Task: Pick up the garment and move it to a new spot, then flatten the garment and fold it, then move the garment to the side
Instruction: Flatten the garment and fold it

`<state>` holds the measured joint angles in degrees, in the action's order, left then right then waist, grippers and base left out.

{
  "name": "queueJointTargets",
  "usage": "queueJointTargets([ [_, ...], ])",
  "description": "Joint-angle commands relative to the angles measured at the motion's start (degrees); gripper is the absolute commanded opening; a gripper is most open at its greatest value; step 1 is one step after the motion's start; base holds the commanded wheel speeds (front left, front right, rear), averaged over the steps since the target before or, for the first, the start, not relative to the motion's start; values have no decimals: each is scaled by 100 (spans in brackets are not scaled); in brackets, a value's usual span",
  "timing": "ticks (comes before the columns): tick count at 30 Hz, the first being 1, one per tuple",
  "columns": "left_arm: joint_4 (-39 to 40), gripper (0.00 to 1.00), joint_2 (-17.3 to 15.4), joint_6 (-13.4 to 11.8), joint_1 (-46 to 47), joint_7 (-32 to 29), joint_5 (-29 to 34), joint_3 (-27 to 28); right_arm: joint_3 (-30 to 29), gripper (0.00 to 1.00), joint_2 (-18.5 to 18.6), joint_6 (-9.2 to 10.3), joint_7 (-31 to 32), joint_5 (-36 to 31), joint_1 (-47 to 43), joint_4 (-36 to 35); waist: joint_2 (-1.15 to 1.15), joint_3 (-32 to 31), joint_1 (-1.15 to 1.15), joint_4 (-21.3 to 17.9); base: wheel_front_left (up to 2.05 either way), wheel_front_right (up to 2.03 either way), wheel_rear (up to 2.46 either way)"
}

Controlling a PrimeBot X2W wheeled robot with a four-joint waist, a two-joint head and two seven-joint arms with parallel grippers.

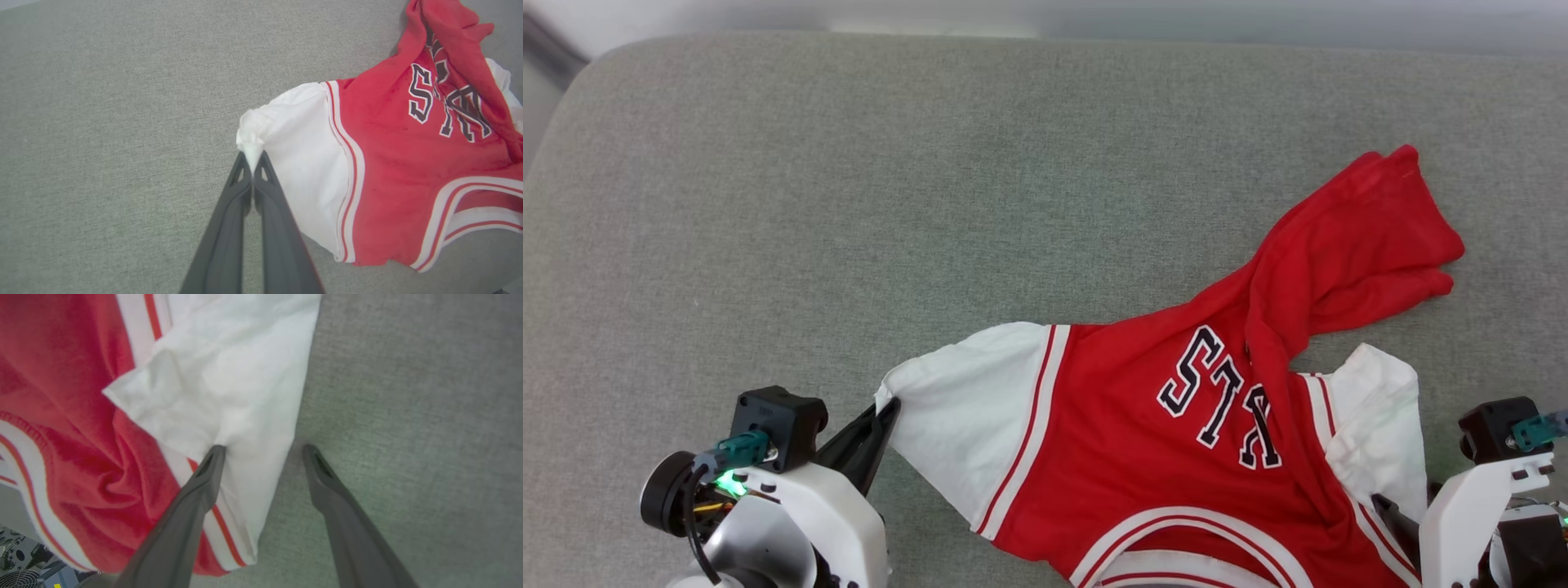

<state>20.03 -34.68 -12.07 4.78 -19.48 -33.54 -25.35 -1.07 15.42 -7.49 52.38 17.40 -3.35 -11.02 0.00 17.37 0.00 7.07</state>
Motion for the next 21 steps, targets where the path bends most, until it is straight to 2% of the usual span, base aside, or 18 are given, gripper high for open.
queueJointTargets([
  [1, -22, 0, 29, 31, 63, 14, 1, -11, 152, 100, -28, 0, -28, -8, 55, 239, 0, 78, 0, 68, 0, 0, 0],
  [8, -150, 0, 58, 95, 144, 26, -46, -66, 625, 100, -40, -21, -147, 23, 51, 851, 0, 152, 0, 153, 0, 0, 0],
  [9, -171, 0, 59, 104, 144, 27, -57, -68, 650, 21, -40, -23, -173, 15, 44, 915, 0, 142, 0, 153, 0, 0, 0],
  [10, -199, 0, 63, 103, 140, 24, -72, -73, 676, 0, -35, -23, -188, 6, 49, 971, 0, 122, 0, 151, 0, 0, 0],
  [15, -299, 0, 25, 57, 50, 53, -91, -27, 597, 0, 81, -7, -375, 121, 106, 1000, 0, -81, 0, 85, 0, 0, 0],
  [21, -207, 0, -21, 71, -52, 134, -167, 50, 313, 0, 294, 4, -763, 247, 200, 613, 0, -407, 0, -44, 0, 0, 0],
])
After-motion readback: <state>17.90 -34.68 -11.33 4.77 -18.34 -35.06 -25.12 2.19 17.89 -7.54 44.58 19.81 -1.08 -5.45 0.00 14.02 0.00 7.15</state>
